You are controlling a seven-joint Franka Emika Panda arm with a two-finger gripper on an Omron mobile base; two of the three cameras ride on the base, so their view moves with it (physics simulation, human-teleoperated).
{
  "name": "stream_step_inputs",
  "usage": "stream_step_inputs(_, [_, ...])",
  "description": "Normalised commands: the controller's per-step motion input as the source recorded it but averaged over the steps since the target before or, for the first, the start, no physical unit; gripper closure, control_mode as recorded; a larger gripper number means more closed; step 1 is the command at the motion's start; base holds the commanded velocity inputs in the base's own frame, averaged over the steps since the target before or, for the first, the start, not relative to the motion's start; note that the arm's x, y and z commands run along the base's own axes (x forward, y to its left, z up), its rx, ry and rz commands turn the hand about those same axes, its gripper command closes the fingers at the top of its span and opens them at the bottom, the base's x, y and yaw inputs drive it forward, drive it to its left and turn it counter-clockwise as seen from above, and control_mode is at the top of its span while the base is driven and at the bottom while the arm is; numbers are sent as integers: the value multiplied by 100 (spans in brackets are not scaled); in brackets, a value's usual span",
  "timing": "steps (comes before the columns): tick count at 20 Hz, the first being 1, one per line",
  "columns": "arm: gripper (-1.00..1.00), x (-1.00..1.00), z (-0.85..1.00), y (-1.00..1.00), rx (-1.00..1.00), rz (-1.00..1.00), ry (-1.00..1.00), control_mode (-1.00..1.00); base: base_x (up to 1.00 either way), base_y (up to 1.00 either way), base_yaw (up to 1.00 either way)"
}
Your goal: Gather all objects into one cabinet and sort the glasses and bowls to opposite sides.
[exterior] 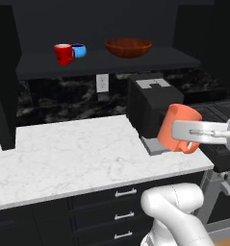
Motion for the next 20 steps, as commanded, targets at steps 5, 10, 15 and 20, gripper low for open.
stream_step_inputs(5, [100, 0, 0, 0, 0, 0, 0, 100, 23, 17, 0])
stream_step_inputs(10, [100, 0, 0, 0, 0, 0, 0, 100, 27, 14, 0])
stream_step_inputs(15, [100, 0, 0, 0, 0, 0, 0, 100, 32, 17, 1])
stream_step_inputs(20, [100, 0, 0, 0, 0, 0, 0, 100, 20, 19, 0])
